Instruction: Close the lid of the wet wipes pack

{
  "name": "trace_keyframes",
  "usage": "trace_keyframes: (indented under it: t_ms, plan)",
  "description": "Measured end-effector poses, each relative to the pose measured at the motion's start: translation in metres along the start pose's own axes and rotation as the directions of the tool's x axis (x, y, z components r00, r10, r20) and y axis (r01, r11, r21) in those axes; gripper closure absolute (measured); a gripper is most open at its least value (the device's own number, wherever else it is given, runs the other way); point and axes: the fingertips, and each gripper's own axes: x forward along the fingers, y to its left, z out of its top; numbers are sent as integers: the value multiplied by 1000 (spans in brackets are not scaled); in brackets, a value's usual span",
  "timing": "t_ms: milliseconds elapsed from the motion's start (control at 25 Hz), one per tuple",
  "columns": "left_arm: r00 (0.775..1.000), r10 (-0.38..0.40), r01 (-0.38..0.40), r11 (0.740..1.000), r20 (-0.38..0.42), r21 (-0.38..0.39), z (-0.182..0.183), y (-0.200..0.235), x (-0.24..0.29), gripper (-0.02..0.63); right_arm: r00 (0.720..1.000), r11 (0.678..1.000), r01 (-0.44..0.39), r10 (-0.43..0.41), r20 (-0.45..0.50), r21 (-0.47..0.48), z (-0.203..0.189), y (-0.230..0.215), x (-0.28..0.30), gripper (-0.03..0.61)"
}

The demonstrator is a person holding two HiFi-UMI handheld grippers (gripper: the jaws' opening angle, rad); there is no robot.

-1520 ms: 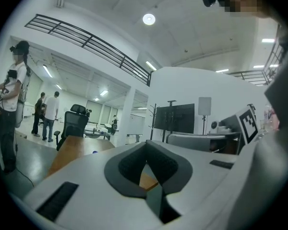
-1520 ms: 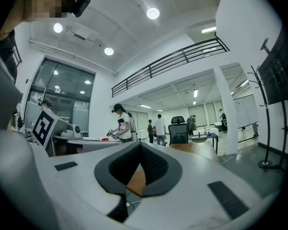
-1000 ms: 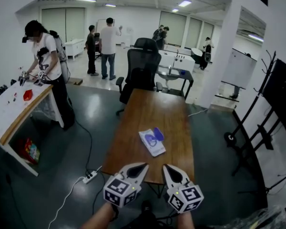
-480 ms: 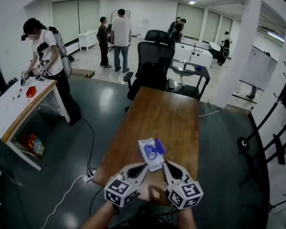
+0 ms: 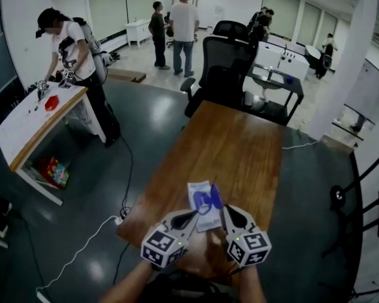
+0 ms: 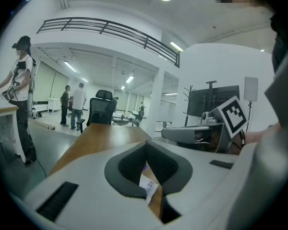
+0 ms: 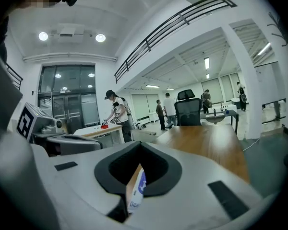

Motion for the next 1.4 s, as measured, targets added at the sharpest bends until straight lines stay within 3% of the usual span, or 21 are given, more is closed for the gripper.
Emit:
trace_keyframes:
  t_ms: [320, 640, 1040, 1400]
  plan:
    - [999, 25, -26, 1000, -38, -18, -13, 19, 17, 606, 991, 998, 61, -63, -119, -17, -37, -49, 50, 568]
    - [996, 29, -33, 999, -84, -42, -31, 31, 29, 606, 956, 996, 83, -89, -278, -32, -89, -83, 88, 568]
    - [992, 50, -59, 995, -117, -81, -47, 49, 30, 606, 931, 995, -95, 83, -356, -18, -113, -31, 105, 568]
    - [989, 73, -88, 990, -128, -113, -60, 54, 23, 606, 882, 992, -122, 93, -462, -33, -147, -11, 137, 568]
